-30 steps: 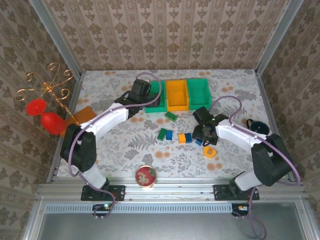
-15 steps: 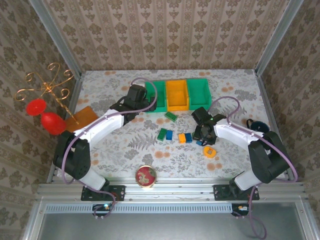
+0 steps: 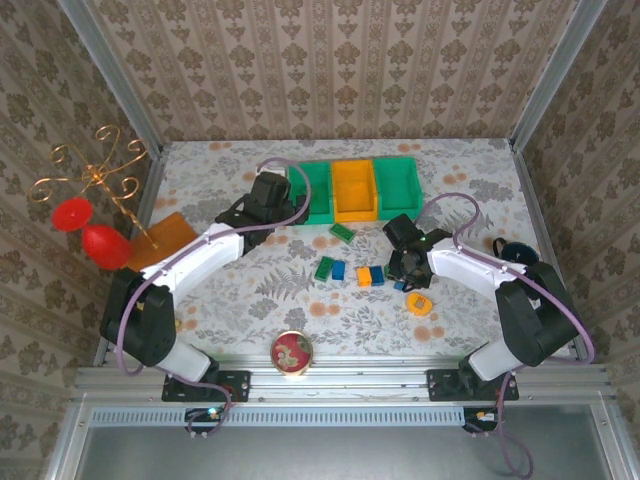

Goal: Sort the legos into containers by color
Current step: Pick up the lego from the center of the table.

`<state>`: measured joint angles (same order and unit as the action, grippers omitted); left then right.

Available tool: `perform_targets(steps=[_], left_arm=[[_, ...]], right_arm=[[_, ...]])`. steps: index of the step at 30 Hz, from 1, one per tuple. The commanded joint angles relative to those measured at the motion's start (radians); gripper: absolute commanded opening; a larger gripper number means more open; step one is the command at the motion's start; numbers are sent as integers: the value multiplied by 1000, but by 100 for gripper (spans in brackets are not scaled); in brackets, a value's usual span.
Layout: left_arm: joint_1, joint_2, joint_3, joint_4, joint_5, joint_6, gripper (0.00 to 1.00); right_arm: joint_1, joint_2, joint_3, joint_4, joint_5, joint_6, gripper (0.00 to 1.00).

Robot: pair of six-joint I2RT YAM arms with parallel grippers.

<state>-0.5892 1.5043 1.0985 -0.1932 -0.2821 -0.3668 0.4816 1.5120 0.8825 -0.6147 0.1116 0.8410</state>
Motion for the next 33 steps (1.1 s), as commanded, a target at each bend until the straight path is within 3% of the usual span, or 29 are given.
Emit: perform_targets(steps=[1, 6, 21, 33], left_arm=[[-3, -45, -24, -3, -35, -17, 100], [3, -85, -55, -1, -48, -27, 100], [28, -174, -131, -1, -47, -41, 100], [34, -221, -183, -31, -37, -50, 100]], right_arm=[[5, 26, 5, -10, -3, 1, 34], [6, -20, 15, -37, 21, -5, 29], [56, -115, 154, -141, 83, -44, 27], [74, 59, 461, -119, 100, -200, 27]])
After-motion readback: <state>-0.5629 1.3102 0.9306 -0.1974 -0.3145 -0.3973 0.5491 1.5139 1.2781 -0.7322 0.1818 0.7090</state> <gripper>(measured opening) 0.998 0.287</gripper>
